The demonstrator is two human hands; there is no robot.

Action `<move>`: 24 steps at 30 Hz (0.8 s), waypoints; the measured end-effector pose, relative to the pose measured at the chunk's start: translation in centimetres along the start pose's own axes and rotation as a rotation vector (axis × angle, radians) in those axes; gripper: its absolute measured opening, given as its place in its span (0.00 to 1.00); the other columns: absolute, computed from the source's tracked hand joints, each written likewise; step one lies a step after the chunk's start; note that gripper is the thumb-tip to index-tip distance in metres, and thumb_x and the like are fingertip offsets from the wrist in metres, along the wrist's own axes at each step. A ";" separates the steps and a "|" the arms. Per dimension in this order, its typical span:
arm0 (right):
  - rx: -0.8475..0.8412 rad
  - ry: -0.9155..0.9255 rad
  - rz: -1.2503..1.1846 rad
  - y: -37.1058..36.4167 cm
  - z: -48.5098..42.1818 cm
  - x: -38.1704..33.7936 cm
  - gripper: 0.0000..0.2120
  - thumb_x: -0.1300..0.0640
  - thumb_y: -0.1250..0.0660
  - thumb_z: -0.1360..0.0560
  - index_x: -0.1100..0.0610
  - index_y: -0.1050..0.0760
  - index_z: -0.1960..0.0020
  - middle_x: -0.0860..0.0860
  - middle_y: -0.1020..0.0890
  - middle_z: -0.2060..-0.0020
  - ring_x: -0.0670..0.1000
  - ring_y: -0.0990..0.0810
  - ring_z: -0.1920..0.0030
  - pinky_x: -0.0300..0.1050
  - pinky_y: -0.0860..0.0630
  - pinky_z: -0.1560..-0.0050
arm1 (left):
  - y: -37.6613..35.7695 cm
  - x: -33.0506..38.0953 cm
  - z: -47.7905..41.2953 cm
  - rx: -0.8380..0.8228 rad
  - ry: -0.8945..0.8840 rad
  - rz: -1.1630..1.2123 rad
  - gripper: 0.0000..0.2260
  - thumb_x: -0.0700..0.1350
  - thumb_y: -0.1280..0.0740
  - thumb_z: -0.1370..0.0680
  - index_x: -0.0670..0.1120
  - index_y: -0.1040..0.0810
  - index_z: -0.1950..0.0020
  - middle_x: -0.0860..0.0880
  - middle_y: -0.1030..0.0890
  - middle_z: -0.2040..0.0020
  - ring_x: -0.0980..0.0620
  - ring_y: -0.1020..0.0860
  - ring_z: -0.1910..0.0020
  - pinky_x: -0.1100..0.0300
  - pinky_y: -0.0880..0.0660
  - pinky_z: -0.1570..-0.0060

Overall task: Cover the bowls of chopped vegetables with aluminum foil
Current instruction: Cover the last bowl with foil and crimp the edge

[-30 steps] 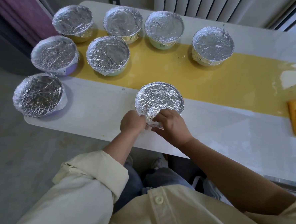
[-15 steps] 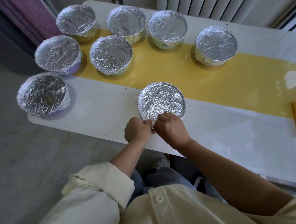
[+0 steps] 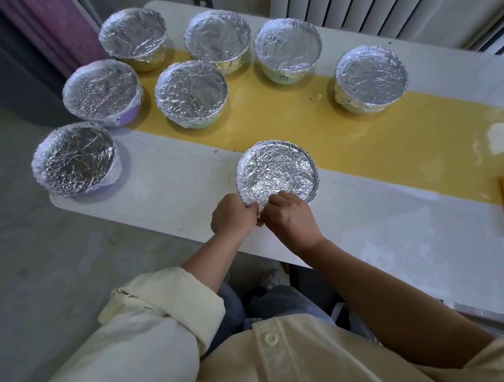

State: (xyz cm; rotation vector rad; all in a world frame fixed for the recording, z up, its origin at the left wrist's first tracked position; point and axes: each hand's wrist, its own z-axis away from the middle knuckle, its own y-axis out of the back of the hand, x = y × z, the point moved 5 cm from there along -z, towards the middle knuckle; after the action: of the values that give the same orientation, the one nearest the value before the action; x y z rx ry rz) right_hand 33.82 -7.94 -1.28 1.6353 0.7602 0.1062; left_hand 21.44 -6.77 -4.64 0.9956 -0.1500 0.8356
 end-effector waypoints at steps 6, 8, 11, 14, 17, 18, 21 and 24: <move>0.026 -0.010 -0.019 -0.1 0.0 -0.1 0.10 0.66 0.24 0.36 0.59 0.25 0.70 0.53 0.27 0.72 0.56 0.27 0.70 0.46 0.31 0.72 | 0.3 0.1 0.1 -0.035 -0.029 0.007 0.14 0.49 0.37 0.23 0.42 0.18 0.60 0.50 0.17 0.69 0.51 0.18 0.66 0.57 0.22 0.56; 0.008 -0.004 -0.054 -0.3 0.3 0.1 0.07 0.61 0.24 0.34 0.60 0.22 0.64 0.55 0.25 0.68 0.58 0.26 0.67 0.48 0.29 0.70 | 0.9 0.5 -0.3 -0.030 -0.051 -0.054 0.13 0.48 0.37 0.23 0.42 0.18 0.60 0.49 0.17 0.68 0.49 0.19 0.65 0.58 0.24 0.59; 0.004 -0.001 -0.045 0.2 0.9 0.7 0.12 0.56 0.23 0.33 0.61 0.21 0.56 0.56 0.23 0.62 0.58 0.25 0.62 0.50 0.27 0.65 | 1.9 0.6 -1.2 -0.016 -0.078 -0.122 0.14 0.52 0.37 0.25 0.44 0.17 0.59 0.47 0.16 0.61 0.45 0.18 0.59 0.56 0.22 0.57; 0.044 0.005 -0.035 1.0 1.3 1.1 0.09 0.55 0.31 0.28 0.60 0.23 0.61 0.54 0.23 0.64 0.57 0.26 0.63 0.48 0.29 0.67 | 2.8 0.4 -1.7 -0.002 -0.075 -0.124 0.15 0.53 0.38 0.28 0.44 0.18 0.62 0.47 0.16 0.63 0.44 0.17 0.59 0.54 0.20 0.55; 0.031 0.012 -0.018 0.6 0.9 0.8 0.08 0.64 0.27 0.32 0.60 0.25 0.67 0.54 0.24 0.68 0.57 0.25 0.67 0.46 0.30 0.72 | 2.7 0.1 -1.2 0.052 -0.052 0.045 0.18 0.53 0.36 0.23 0.45 0.19 0.68 0.49 0.16 0.68 0.47 0.17 0.64 0.52 0.19 0.53; 0.027 0.012 -0.015 0.4 0.7 0.6 0.09 0.66 0.27 0.32 0.60 0.25 0.68 0.54 0.25 0.69 0.57 0.25 0.68 0.45 0.31 0.72 | 2.5 -0.3 -0.8 0.056 -0.016 0.160 0.19 0.54 0.35 0.22 0.45 0.19 0.68 0.49 0.16 0.69 0.48 0.16 0.66 0.52 0.19 0.53; 0.020 0.002 -0.018 0.3 0.2 0.2 0.10 0.66 0.28 0.32 0.60 0.26 0.69 0.53 0.26 0.71 0.56 0.27 0.69 0.42 0.38 0.71 | 1.1 -1.6 0.2 0.012 0.100 0.356 0.23 0.61 0.32 0.25 0.42 0.17 0.67 0.49 0.16 0.71 0.49 0.16 0.70 0.50 0.18 0.51; 0.027 0.008 -0.024 0.2 0.0 0.0 0.09 0.65 0.29 0.32 0.60 0.25 0.69 0.53 0.26 0.71 0.56 0.27 0.69 0.42 0.38 0.71 | -0.1 -1.6 0.5 -0.009 0.115 0.411 0.19 0.56 0.30 0.25 0.44 0.18 0.70 0.47 0.17 0.71 0.47 0.15 0.67 0.47 0.18 0.50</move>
State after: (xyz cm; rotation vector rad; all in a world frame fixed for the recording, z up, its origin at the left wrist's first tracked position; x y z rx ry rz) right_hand 33.91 -7.96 -1.09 1.6520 0.7896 0.0856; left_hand 20.53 -8.13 -5.19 0.9181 -0.2650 1.2634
